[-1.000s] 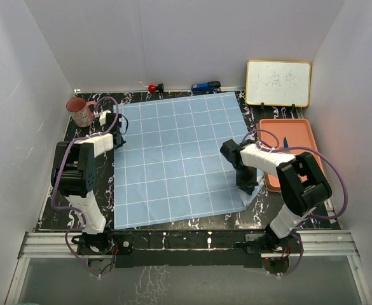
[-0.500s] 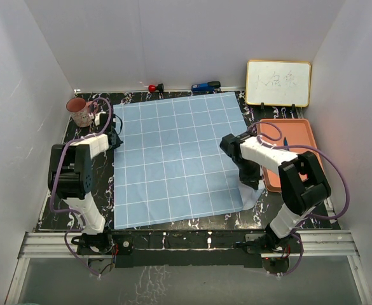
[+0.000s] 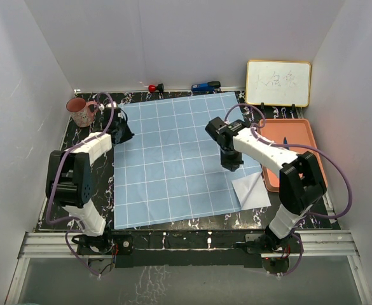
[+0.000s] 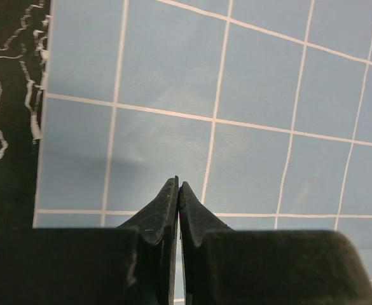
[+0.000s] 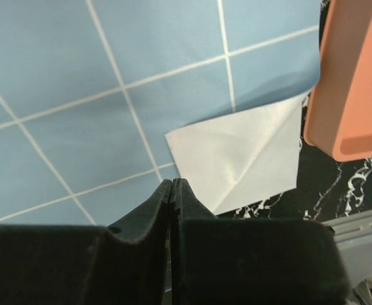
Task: Set the dinner table for one person
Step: Flatten out the napkin at the center of the board.
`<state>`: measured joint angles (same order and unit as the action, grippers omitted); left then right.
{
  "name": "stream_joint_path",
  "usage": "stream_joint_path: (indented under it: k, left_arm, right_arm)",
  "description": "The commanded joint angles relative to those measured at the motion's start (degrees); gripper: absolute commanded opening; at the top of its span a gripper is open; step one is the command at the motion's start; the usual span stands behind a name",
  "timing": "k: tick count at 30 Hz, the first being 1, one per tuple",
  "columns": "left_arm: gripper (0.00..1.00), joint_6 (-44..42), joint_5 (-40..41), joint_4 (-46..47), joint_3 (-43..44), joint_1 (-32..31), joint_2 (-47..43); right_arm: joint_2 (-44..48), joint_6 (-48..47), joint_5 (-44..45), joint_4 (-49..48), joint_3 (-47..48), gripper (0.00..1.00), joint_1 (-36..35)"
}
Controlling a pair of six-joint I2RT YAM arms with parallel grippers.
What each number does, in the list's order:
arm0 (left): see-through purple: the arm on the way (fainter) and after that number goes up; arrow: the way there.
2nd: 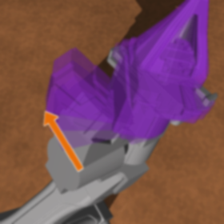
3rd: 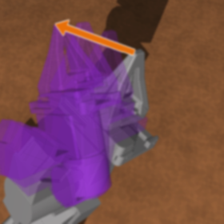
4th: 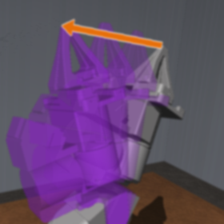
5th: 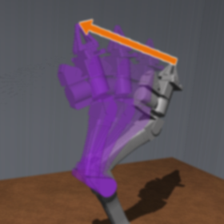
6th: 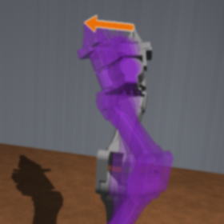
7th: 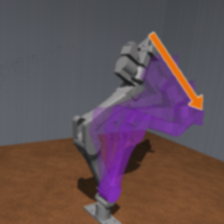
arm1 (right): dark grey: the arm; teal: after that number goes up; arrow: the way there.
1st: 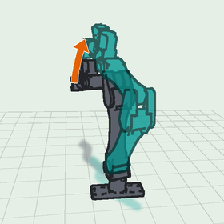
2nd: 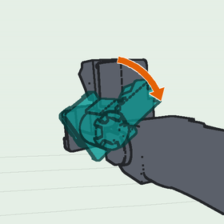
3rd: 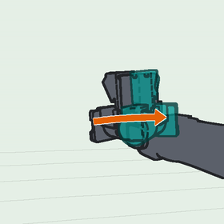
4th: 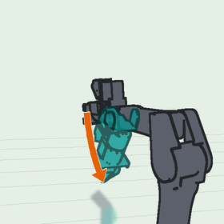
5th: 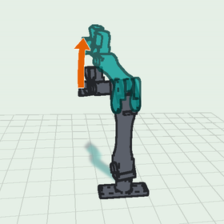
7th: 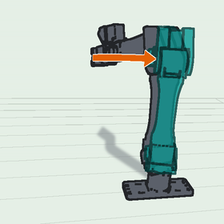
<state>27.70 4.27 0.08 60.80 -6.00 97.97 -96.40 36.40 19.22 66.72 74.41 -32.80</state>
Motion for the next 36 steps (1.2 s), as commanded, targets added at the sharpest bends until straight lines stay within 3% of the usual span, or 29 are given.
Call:
stream_joint_path:
  k: [1,18,36]
  left_arm:
    - [0.00,0.87,-4.43,-0.82,2.77,-0.94,1.87]
    - [0.00,2.25,-3.52,-1.83,4.34,-3.65,9.25]
    - [0.00,0.97,2.94,-7.74,9.08,-2.88,18.36]
  right_arm:
    - [1.58,-2.47,-2.91,-4.73,4.12,0.00,-0.06]
    - [-2.78,-5.45,-17.84,-22.17,-6.12,0.00,-0.76]
    - [-12.85,-7.43,-20.48,-29.47,-4.93,0.00,-1.87]
